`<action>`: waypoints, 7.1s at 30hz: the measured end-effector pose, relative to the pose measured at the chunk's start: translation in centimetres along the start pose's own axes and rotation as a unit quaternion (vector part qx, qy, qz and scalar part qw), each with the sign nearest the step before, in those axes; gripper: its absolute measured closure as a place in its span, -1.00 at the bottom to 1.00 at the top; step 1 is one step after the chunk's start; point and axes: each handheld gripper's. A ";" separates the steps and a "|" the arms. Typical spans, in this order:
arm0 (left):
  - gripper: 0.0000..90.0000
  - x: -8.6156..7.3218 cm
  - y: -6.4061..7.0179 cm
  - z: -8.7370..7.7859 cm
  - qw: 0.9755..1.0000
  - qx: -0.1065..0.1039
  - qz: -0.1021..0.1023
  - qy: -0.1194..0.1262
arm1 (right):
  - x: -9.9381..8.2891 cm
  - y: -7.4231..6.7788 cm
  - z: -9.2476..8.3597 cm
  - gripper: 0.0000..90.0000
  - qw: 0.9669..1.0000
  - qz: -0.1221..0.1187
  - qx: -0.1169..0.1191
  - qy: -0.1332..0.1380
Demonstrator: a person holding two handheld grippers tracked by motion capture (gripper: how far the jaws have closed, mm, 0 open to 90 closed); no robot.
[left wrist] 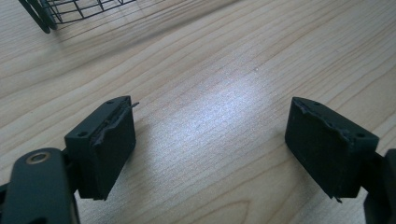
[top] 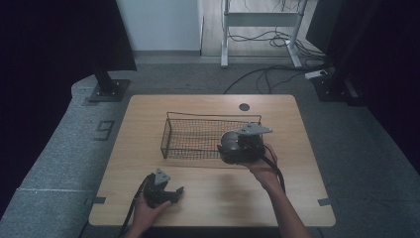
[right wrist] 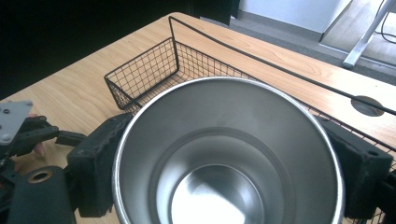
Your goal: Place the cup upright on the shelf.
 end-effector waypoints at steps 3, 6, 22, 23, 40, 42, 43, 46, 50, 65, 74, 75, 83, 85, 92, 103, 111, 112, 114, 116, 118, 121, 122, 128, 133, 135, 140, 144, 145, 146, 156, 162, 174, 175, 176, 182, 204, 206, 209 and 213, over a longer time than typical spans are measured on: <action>-0.64 0.0 0.0 0.0 1.000 0.000 0.000 0.000 | 0.2 0.2 0.3 -0.70 1.000 0.002 -0.002 -0.002; -0.64 0.0 0.0 0.0 1.000 0.000 0.000 0.000 | 0.5 0.4 0.7 -0.70 1.000 0.004 -0.005 -0.004; -0.64 0.0 0.0 0.0 1.000 0.000 0.000 0.000 | 1.4 1.7 2.1 -0.70 1.000 0.018 -0.018 -0.007; -0.64 0.0 0.0 0.0 1.000 0.000 0.000 0.000 | 1.4 1.8 2.1 -0.70 1.000 0.019 -0.019 -0.006; -0.64 0.0 0.0 0.0 1.000 0.000 -0.001 0.001 | 2.4 2.6 3.5 -0.70 1.000 0.015 -0.015 -0.010; -0.64 0.0 0.0 0.0 1.000 -0.001 -0.001 0.001 | 2.5 2.8 3.7 -0.70 1.000 0.021 -0.011 -0.010; -0.64 0.0 0.0 0.0 1.000 -0.001 -0.001 0.001 | 2.5 2.9 3.7 -0.70 1.000 0.020 -0.012 -0.013; -0.64 0.0 0.0 0.0 1.000 -0.001 -0.001 0.001 | 2.7 3.2 4.1 -0.70 1.000 0.022 -0.015 -0.014; -0.64 0.0 0.0 0.0 1.000 0.000 -0.001 0.001 | 2.9 3.5 4.5 -0.70 0.999 0.023 -0.020 -0.019; -0.64 0.0 0.0 0.0 1.000 -0.001 -0.001 0.001 | 3.4 5.3 6.7 -0.70 0.998 0.043 -0.028 -0.025; -0.64 0.0 0.0 0.0 1.000 -0.001 -0.001 0.001 | 3.3 5.9 7.5 -0.70 0.998 0.047 -0.043 -0.026; -0.64 0.0 0.0 0.0 1.000 -0.001 -0.001 0.001 | 3.3 6.0 7.5 -0.70 0.998 0.048 -0.044 -0.025; -0.64 0.0 0.0 0.0 1.000 -0.001 -0.001 0.001 | 3.6 6.5 8.0 -0.70 0.997 0.056 -0.048 -0.029; -0.64 0.0 0.0 0.0 1.000 -0.001 -0.001 0.001 | 3.7 6.5 8.1 -0.70 0.997 0.058 -0.049 -0.030; -0.64 0.0 0.0 0.0 1.000 -0.001 -0.001 0.001 | 3.3 6.7 9.0 -0.70 0.996 0.059 -0.054 -0.042; -0.64 0.0 0.0 0.0 1.000 -0.001 0.000 0.000 | 2.1 6.8 10.8 -0.70 0.994 0.060 -0.059 -0.072; -0.64 0.0 0.0 0.0 1.000 -0.001 -0.001 0.000 | 1.2 7.2 11.8 -0.70 0.991 0.068 -0.069 -0.090; -0.64 0.0 0.0 0.0 1.000 -0.001 -0.001 0.000 | 1.1 7.3 11.9 -0.70 0.991 0.071 -0.071 -0.092; -0.64 0.0 0.0 0.0 1.000 -0.001 -0.001 0.001 | 0.8 7.4 12.1 -0.71 0.990 0.072 -0.072 -0.096; -0.64 0.0 0.0 0.0 1.000 -0.001 -0.001 0.001 | 0.6 7.4 12.3 -0.71 0.989 0.075 -0.074 -0.100; -0.64 0.0 0.0 0.0 1.000 -0.001 -0.001 0.001 | 0.5 7.4 12.4 -0.71 0.989 0.075 -0.073 -0.101; -0.64 0.0 0.0 0.0 1.000 0.000 0.000 0.001 | 0.4 7.1 12.7 -0.70 0.989 0.072 -0.073 -0.107; -0.64 0.0 0.0 0.0 1.000 -0.001 -0.001 0.001 | 0.3 7.1 12.8 -0.70 0.989 0.072 -0.073 -0.109; -0.64 0.0 0.0 0.0 1.000 0.000 0.000 0.001 | 0.1 6.9 13.1 -0.71 0.987 0.074 -0.076 -0.118; -0.64 0.0 0.0 0.0 1.000 0.000 0.000 0.001 | 0.0 6.7 13.4 -0.71 0.987 0.073 -0.075 -0.123; -0.64 0.0 0.0 0.0 1.000 0.000 0.000 0.001 | 0.0 6.7 13.5 -0.71 0.987 0.073 -0.073 -0.125; -0.64 0.0 0.0 0.0 1.000 0.000 0.000 0.001 | -0.2 6.8 13.8 -0.71 0.985 0.072 -0.076 -0.136; -0.64 0.0 0.0 0.0 1.000 0.000 0.001 0.001 | -0.4 6.9 13.9 -0.71 0.984 0.072 -0.079 -0.145; -0.64 0.0 0.0 0.0 1.000 0.000 0.000 0.001 | -0.4 6.9 14.0 -0.71 0.983 0.072 -0.080 -0.148; -0.64 0.0 0.0 0.0 1.000 0.000 0.001 0.001 | -0.4 7.0 14.0 -0.71 0.983 0.071 -0.080 -0.151; -0.64 0.0 0.0 0.0 1.000 0.000 0.000 0.001 | -0.7 7.0 14.4 -0.71 0.980 0.070 -0.083 -0.166; -0.64 0.0 0.0 0.0 1.000 0.000 0.000 0.001 | -0.8 7.0 14.5 -0.71 0.979 0.071 -0.084 -0.171; -0.64 0.0 0.0 0.0 1.000 0.000 0.000 0.001 | -1.1 7.0 14.4 -0.77 0.974 0.069 -0.098 -0.192; -0.64 0.0 0.0 0.0 1.000 -0.001 0.000 0.001 | -1.1 7.0 14.3 -0.79 0.974 0.068 -0.099 -0.193; -0.64 0.0 0.0 0.0 1.000 -0.001 0.000 0.001 | -1.1 7.1 14.3 -0.81 0.974 0.068 -0.098 -0.195; -0.64 0.0 0.0 0.0 1.000 -0.001 0.000 0.001 | -1.2 7.3 13.9 -0.91 0.976 0.080 -0.093 -0.179; -0.64 0.0 0.0 0.0 1.000 0.000 0.000 0.000 | -0.6 6.6 8.0 -0.96 0.989 0.088 -0.092 -0.069; -0.64 0.0 0.0 0.0 1.000 -0.001 0.000 0.000 | -1.0 6.4 7.3 -0.96 0.990 0.085 -0.092 -0.062; -0.64 0.0 0.0 0.0 1.000 -0.001 0.000 0.000 | -1.8 6.1 6.0 -0.94 0.992 0.082 -0.087 -0.049; -0.64 0.0 0.0 0.0 1.000 -0.001 0.000 0.000 | -3.4 5.8 4.4 -0.89 0.993 0.083 -0.079 -0.036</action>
Point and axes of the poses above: each handheld gripper's, and its own axes: z roughly forward along the jaws, x roughly out of its top, y roughly to its right, and after that the axes turned 3 degrees about z, right-handed
